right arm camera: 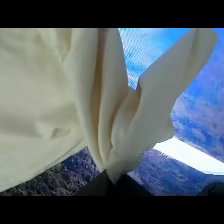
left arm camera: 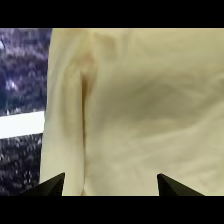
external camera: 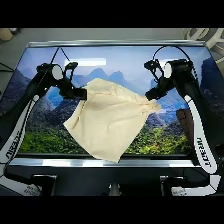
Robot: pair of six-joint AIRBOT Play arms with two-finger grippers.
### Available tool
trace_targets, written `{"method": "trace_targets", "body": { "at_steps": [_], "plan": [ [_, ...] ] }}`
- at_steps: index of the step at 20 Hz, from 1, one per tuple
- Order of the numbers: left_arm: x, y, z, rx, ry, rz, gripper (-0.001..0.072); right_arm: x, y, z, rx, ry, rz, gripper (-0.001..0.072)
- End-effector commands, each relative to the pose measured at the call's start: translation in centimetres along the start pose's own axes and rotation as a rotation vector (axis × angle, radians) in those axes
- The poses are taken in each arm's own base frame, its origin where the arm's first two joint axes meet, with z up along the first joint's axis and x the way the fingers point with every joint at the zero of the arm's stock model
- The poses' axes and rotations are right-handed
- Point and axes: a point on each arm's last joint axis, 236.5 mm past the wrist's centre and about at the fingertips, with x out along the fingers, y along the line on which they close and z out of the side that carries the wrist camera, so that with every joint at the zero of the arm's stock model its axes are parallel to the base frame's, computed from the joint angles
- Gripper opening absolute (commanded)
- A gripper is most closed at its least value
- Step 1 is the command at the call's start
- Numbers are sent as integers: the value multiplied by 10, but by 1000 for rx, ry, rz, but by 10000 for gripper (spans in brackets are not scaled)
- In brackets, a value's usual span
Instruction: Fold the shirts.
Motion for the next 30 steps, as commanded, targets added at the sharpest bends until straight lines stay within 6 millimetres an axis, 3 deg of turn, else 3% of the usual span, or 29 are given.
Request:
{"method": "trace_targets", "body": {
  "at_steps": [1,5,7,10,13,15,21,22,24,25,27,30],
  "plan": [
    [4,-2,-77,10,177,-61,720,4,5,-25,-111,114,30,23],
    [27,-33,-174,-184,165,-276,720,3,13,-34,-153,147,67,23],
    [36,-39,-206,-332,124,-340,720,3,21,-31,-154,134,101,23],
    [48,-44,-227,-509,70,-400,720,2,33,-28,-148,116,149,23],
    [62,-47,-234,-561,73,-414,720,1,36,-30,-147,124,166,23],
    [68,-47,-227,-575,51,-408,720,1,37,-31,-157,127,168,23],
    [88,-53,-183,-762,-69,-460,715,1,37,-31,-174,129,171,23],
    [90,-50,-178,-780,-79,-456,656,1,37,-31,-174,128,171,23],
    [86,-46,-164,-772,-121,-458,159,1,36,-32,-186,128,167,24],
    [79,-42,-151,-745,-160,-466,25,2,31,-31,-213,127,149,24],
    [54,-31,-116,-679,-256,-486,26,8,20,-40,-204,153,126,24],
    [13,0,-67,-649,-387,-486,24,14,38,-60,-116,164,286,23]
  ]
}}
